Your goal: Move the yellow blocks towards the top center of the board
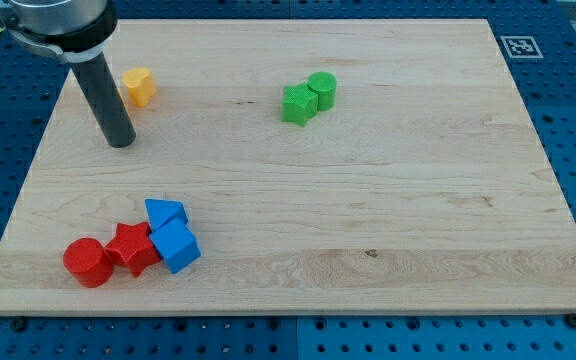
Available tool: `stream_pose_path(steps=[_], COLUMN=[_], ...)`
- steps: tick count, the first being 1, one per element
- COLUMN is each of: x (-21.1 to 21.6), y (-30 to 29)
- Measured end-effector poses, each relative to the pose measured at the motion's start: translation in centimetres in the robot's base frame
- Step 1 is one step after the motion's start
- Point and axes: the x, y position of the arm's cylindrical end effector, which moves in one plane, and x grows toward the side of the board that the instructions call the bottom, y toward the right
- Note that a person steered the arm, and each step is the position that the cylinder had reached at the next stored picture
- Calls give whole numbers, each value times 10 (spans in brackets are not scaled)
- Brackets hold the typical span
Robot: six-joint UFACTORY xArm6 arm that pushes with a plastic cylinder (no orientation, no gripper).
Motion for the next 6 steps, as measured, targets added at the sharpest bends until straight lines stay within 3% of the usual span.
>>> stream_pose_path(steps=[3, 6], x=[-10, -43], y=[-55, -12])
